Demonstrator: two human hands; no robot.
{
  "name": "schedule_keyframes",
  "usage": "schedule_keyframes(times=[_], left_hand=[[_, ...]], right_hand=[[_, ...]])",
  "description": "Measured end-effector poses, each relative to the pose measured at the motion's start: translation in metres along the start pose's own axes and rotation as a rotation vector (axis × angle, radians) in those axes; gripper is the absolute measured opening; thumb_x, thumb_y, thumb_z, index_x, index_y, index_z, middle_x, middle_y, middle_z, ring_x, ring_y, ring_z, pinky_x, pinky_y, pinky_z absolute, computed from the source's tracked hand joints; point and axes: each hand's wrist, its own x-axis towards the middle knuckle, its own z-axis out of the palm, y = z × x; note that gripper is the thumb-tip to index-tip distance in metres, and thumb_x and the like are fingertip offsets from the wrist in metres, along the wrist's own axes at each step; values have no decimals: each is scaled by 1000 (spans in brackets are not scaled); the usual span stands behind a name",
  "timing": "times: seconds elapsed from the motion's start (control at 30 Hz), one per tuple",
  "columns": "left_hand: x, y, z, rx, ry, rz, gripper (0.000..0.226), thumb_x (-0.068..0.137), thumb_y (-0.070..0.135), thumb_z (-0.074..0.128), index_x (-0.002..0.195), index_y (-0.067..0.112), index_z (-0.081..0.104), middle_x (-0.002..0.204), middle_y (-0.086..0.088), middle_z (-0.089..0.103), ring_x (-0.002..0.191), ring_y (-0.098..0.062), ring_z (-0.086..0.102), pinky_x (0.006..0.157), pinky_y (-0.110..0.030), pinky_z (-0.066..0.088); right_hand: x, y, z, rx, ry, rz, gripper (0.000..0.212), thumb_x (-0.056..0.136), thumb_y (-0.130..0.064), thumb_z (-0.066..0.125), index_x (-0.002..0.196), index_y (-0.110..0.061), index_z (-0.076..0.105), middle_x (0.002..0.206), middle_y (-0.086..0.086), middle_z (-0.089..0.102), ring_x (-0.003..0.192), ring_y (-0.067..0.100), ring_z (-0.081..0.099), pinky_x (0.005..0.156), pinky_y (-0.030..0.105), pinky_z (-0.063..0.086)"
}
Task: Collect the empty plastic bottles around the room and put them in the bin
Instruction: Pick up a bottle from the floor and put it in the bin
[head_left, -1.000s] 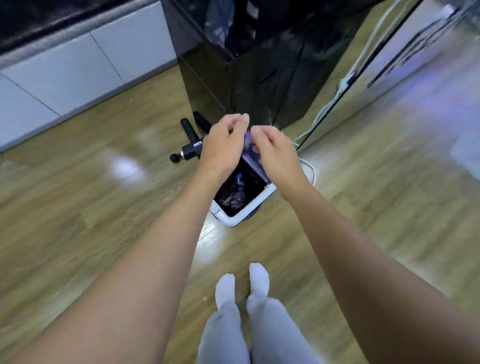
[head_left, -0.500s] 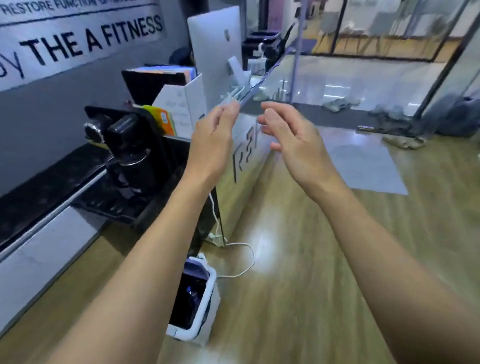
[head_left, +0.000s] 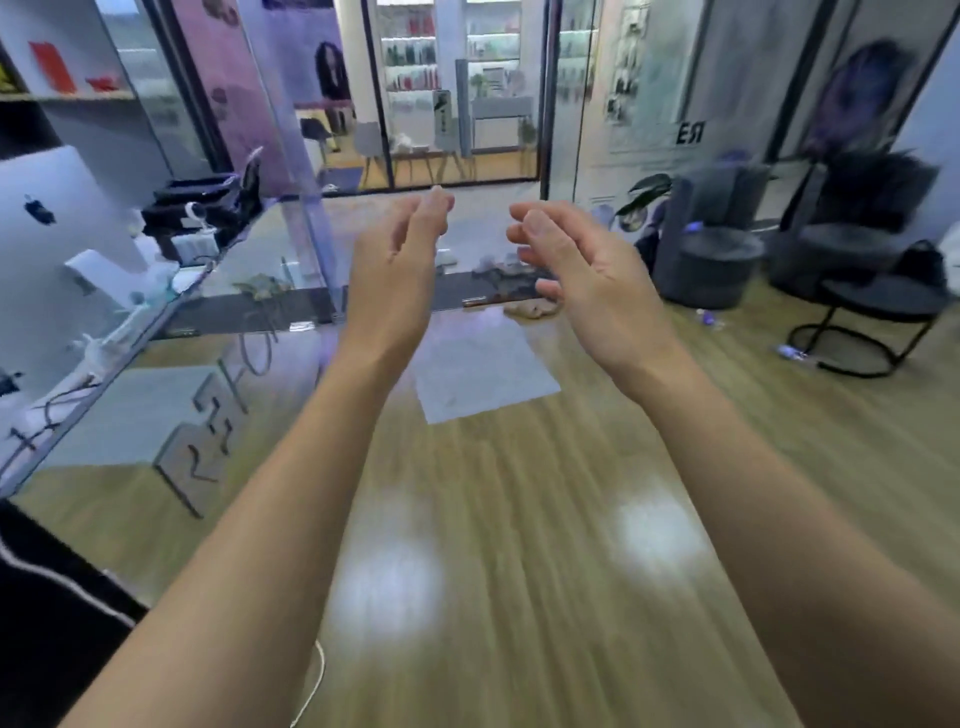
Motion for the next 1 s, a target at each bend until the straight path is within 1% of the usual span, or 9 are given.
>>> schedule_keyframes(times=[0.1, 0.17, 0.27, 0.37, 0.5, 0.6, 0.7, 0.83, 1.0], left_hand=[[22, -1, 67, -14, -98, 6, 36, 98, 46, 44, 103, 19, 68, 99, 3, 64, 97, -15, 60, 94, -45, 48], [39, -2, 111, -36, -153, 16, 45, 93, 50, 45, 99, 11, 65, 95, -5, 59, 88, -18, 56, 87, -48, 49], [65, -10, 171, -77, -233, 44, 39, 93, 49, 44, 96, 16, 64, 93, -5, 55, 84, -14, 52, 85, -47, 49], [94, -26, 226, -109, -302, 68, 44, 97, 43, 43, 105, 7, 67, 91, -6, 58, 77, -8, 53, 81, -41, 49], [143, -43, 295, -158, -386, 29, 33, 96, 45, 47, 99, 21, 70, 93, 3, 62, 85, -10, 57, 90, -46, 51], [181, -47, 352, -217, -458, 60, 34, 96, 41, 48, 100, 15, 70, 91, 4, 61, 84, -9, 56, 90, -45, 50], [206, -45, 414, -269, -520, 78, 33, 96, 39, 48, 98, 15, 70, 86, 9, 62, 82, -6, 55, 85, -36, 48], [222, -51, 503, -285, -621, 69, 35, 98, 37, 48, 104, 11, 70, 85, -3, 58, 77, -11, 51, 74, -34, 45], [240, -59, 619, -261, -679, 92, 37, 93, 44, 47, 104, 18, 70, 90, -2, 59, 82, -10, 55, 85, -42, 50]], right_hand=[[11, 19, -56, -51, 98, 28, 24, 100, -40, 49, 117, -29, 62, 108, -17, 68, 105, -3, 63, 90, 20, 50], [20, 33, -90, -94, 161, 41, 24, 101, -37, 48, 117, -27, 63, 107, -16, 68, 104, -2, 63, 89, 19, 50], [39, 58, -135, -166, 232, 59, 24, 100, -36, 49, 117, -26, 64, 106, -12, 70, 103, 1, 64, 90, 23, 50], [63, 86, -175, -211, 278, 77, 20, 102, -32, 49, 114, -28, 64, 104, -17, 69, 100, -6, 62, 89, 18, 50], [99, 121, -220, -256, 349, 137, 21, 101, -33, 49, 116, -30, 64, 108, -16, 70, 104, -1, 63, 89, 21, 52], [124, 144, -260, -298, 401, 163, 24, 101, -31, 51, 120, -27, 63, 112, -15, 69, 105, -6, 62, 87, 15, 49], [145, 166, -306, -326, 452, 195, 24, 101, -33, 50, 121, -29, 62, 114, -18, 68, 108, -7, 61, 91, 18, 48], [164, 207, -374, -360, 536, 210, 27, 98, -36, 50, 120, -29, 62, 112, -18, 68, 107, -6, 62, 94, 23, 49], [190, 259, -472, -374, 569, 220, 30, 99, -34, 52, 125, -25, 62, 109, -22, 66, 105, -8, 62, 90, 18, 48]])
